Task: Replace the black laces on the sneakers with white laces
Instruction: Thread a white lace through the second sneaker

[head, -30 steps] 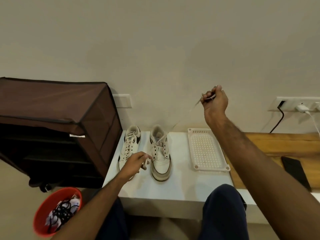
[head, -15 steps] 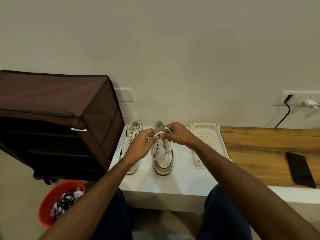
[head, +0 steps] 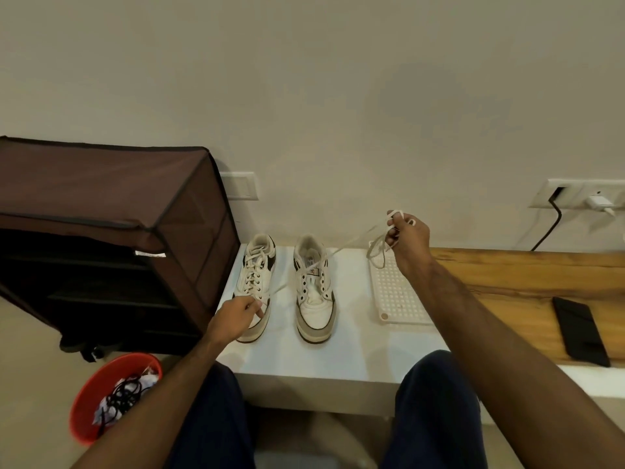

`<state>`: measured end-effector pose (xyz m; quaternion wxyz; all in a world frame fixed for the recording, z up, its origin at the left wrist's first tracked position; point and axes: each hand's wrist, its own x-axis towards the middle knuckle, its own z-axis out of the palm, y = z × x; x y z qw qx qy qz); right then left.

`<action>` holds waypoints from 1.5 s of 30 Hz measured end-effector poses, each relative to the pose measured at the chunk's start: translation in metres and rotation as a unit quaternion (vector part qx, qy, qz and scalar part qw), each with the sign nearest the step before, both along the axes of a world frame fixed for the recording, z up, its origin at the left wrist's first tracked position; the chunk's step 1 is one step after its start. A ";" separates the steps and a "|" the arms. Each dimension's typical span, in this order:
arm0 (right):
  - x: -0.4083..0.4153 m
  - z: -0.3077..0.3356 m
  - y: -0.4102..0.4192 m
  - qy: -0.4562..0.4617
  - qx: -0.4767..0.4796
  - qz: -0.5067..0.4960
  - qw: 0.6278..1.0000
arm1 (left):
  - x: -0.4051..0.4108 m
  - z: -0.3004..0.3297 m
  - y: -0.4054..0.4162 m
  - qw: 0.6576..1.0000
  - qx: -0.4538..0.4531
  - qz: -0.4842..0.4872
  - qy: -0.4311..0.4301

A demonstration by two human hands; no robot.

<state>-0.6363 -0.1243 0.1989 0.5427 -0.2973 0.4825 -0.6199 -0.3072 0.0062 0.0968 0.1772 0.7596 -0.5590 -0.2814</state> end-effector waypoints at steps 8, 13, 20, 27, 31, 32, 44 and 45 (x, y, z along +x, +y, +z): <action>0.010 0.016 -0.005 -0.025 -0.041 0.051 0.998 | -0.088 0.056 -0.034 0.977 -0.080 -0.087 0.179; 0.012 0.034 -0.010 -0.023 -0.071 0.059 0.995 | -0.145 0.056 -0.054 0.968 -0.012 -0.212 0.134; 0.004 -0.002 -0.010 0.168 -0.031 0.202 0.964 | -0.142 0.014 -0.060 0.982 -0.055 -0.153 0.095; 0.011 -0.047 -0.005 0.547 0.023 0.341 0.764 | -0.118 0.012 -0.056 0.963 -0.145 -0.139 0.179; 0.027 -0.052 0.002 0.426 0.017 0.327 0.843 | -0.129 0.013 -0.048 0.947 -0.149 -0.152 0.241; 0.033 -0.052 0.005 0.341 0.026 0.326 0.881 | -0.133 0.014 -0.047 0.943 -0.139 -0.150 0.262; 0.082 -0.121 0.003 0.244 -0.013 0.182 0.953 | -0.120 -0.010 -0.059 0.865 -0.099 -0.022 0.491; 0.083 -0.123 0.005 0.252 -0.017 0.180 0.951 | -0.120 -0.014 -0.061 0.869 -0.103 -0.022 0.483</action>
